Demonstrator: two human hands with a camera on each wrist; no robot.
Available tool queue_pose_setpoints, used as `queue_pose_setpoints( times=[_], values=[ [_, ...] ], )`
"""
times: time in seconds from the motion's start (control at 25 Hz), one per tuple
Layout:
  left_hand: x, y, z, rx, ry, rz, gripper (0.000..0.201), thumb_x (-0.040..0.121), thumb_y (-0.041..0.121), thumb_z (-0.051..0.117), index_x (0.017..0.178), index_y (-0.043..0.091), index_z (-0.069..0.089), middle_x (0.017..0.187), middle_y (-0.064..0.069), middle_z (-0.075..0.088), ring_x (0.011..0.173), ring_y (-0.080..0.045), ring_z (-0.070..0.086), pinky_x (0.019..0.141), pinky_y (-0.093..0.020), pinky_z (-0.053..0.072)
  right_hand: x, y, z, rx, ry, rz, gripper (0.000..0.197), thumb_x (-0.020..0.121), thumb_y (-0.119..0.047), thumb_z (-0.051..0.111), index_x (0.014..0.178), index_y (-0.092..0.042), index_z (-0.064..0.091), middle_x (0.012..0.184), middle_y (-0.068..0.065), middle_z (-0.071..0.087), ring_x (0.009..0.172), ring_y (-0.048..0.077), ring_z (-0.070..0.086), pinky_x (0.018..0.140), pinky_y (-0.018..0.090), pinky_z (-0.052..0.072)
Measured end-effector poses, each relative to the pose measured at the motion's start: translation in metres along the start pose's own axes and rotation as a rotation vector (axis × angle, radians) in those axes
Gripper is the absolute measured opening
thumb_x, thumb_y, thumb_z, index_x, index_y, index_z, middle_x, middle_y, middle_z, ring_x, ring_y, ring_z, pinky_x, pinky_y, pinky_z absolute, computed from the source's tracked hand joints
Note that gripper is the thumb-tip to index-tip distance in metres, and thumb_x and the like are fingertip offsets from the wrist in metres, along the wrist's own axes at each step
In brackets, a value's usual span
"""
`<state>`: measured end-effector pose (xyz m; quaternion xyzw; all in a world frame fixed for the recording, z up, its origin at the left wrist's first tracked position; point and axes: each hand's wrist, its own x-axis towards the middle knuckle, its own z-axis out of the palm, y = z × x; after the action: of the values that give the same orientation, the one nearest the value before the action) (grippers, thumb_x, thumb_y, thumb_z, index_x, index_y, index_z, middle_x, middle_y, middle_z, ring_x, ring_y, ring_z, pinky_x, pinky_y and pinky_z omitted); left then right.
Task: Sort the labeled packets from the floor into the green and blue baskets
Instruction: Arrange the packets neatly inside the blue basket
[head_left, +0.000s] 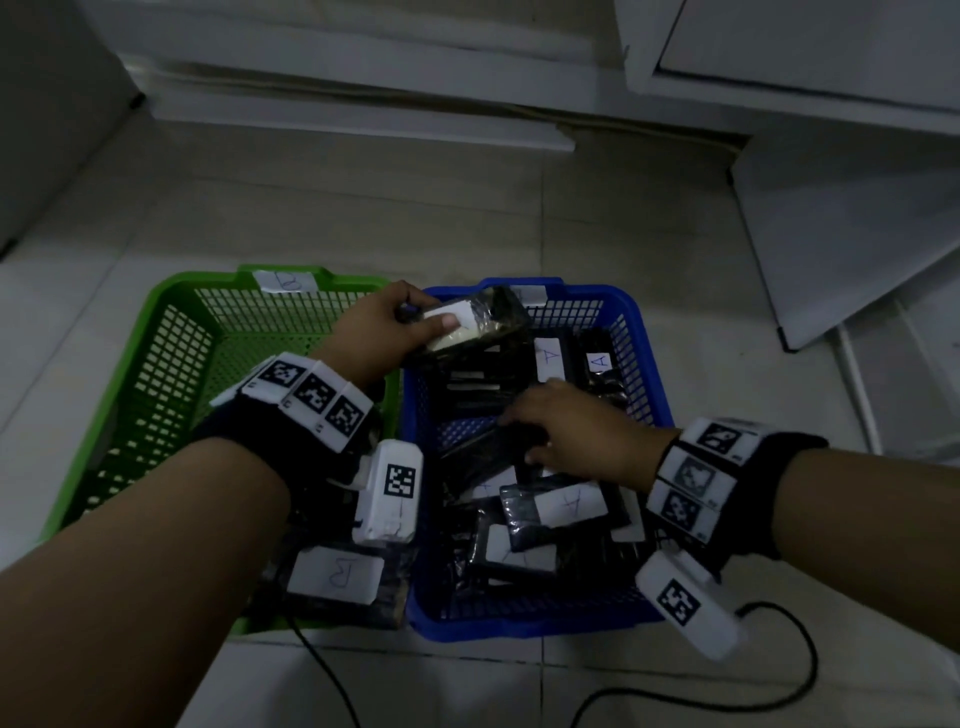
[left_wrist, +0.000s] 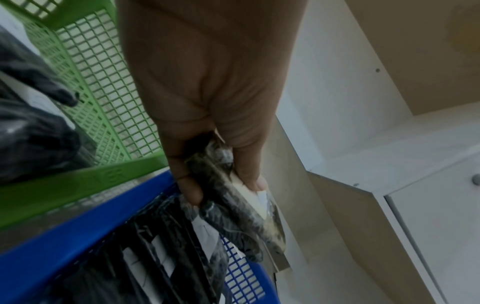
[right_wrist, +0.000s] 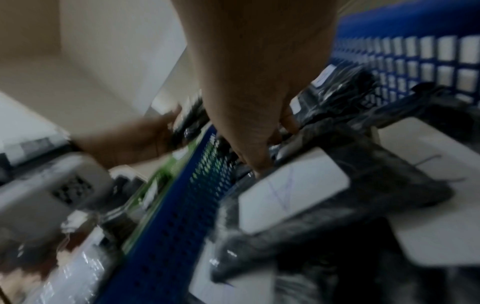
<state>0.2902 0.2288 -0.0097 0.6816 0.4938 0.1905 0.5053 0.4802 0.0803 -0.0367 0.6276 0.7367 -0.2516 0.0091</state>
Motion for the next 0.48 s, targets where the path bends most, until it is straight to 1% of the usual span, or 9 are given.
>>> queue_pose_setpoints(
  times=[0.04, 0.08, 0.16, 0.24, 0.32, 0.36, 0.44, 0.48],
  values=[
    [0.000, 0.000, -0.001, -0.025, 0.002, -0.011, 0.028, 0.076, 0.041, 0.073, 0.095, 0.021, 0.066, 0.097, -0.008, 0.070, 0.089, -0.022, 0.068, 0.084, -0.040, 0.057, 0.005, 0.000, 0.003, -0.049, -0.074, -0.023, 0.053, 0.081, -0.025, 0.070, 0.131, -0.022, 0.052, 0.127, 0.000, 0.056, 0.115, 0.020, 0.045, 0.095, 0.035, 0.043],
    [0.000, -0.002, -0.001, -0.043, 0.003, -0.015, 0.028, 0.076, 0.040, 0.073, 0.095, 0.021, 0.067, 0.096, -0.008, 0.071, 0.087, -0.022, 0.068, 0.082, -0.039, 0.057, 0.008, -0.001, 0.006, -0.082, -0.105, -0.038, 0.057, 0.080, -0.025, 0.069, 0.134, -0.021, 0.049, 0.129, 0.000, 0.056, 0.115, 0.021, 0.044, 0.094, 0.037, 0.043],
    [-0.003, -0.004, -0.002, -0.059, 0.015, -0.007, 0.027, 0.077, 0.039, 0.073, 0.096, 0.020, 0.067, 0.091, -0.008, 0.070, 0.082, -0.020, 0.067, 0.077, -0.033, 0.056, 0.016, -0.004, 0.008, -0.186, -0.082, -0.087, 0.052, 0.081, -0.023, 0.067, 0.130, -0.017, 0.052, 0.124, 0.004, 0.059, 0.113, 0.023, 0.043, 0.089, 0.037, 0.044],
    [-0.004, -0.004, -0.002, -0.098, 0.019, -0.013, 0.026, 0.078, 0.035, 0.073, 0.096, 0.017, 0.067, 0.091, -0.010, 0.070, 0.079, -0.023, 0.067, 0.072, -0.032, 0.056, 0.022, -0.008, 0.007, -0.270, -0.029, -0.148, 0.040, 0.085, -0.020, 0.058, 0.124, -0.011, 0.055, 0.114, 0.009, 0.060, 0.111, 0.025, 0.045, 0.084, 0.035, 0.045],
    [-0.004, -0.003, -0.003, -0.157, 0.013, -0.027, 0.027, 0.079, 0.032, 0.072, 0.098, 0.014, 0.067, 0.095, -0.014, 0.071, 0.081, -0.025, 0.068, 0.070, -0.032, 0.058, 0.027, -0.007, 0.003, -0.157, 0.014, -0.073, 0.034, 0.092, -0.019, 0.050, 0.124, -0.009, 0.056, 0.103, 0.011, 0.058, 0.111, 0.026, 0.046, 0.082, 0.033, 0.045],
    [-0.005, -0.003, -0.005, -0.163, 0.015, -0.028, 0.026, 0.080, 0.033, 0.072, 0.098, 0.015, 0.067, 0.095, -0.014, 0.071, 0.081, -0.025, 0.069, 0.069, -0.031, 0.058, 0.030, -0.006, 0.002, -0.077, 0.013, -0.016, 0.034, 0.095, -0.020, 0.047, 0.127, -0.011, 0.055, 0.103, 0.012, 0.058, 0.112, 0.026, 0.045, 0.085, 0.030, 0.043],
    [-0.004, -0.003, -0.006, -0.142, 0.006, -0.033, 0.026, 0.079, 0.036, 0.072, 0.097, 0.017, 0.067, 0.095, -0.012, 0.072, 0.082, -0.025, 0.070, 0.073, -0.034, 0.059, 0.037, -0.003, 0.003, 0.036, -0.019, 0.076, 0.035, 0.096, -0.019, 0.048, 0.130, -0.014, 0.055, 0.113, 0.014, 0.058, 0.115, 0.029, 0.046, 0.090, 0.028, 0.039],
    [-0.004, -0.002, -0.006, -0.144, -0.005, -0.037, 0.027, 0.079, 0.037, 0.072, 0.097, 0.018, 0.068, 0.095, -0.012, 0.072, 0.084, -0.026, 0.070, 0.074, -0.035, 0.060, 0.039, -0.002, 0.006, 0.079, 0.005, 0.109, 0.034, 0.095, -0.017, 0.051, 0.128, -0.014, 0.057, 0.117, 0.015, 0.055, 0.113, 0.029, 0.048, 0.088, 0.027, 0.038]
  ],
)
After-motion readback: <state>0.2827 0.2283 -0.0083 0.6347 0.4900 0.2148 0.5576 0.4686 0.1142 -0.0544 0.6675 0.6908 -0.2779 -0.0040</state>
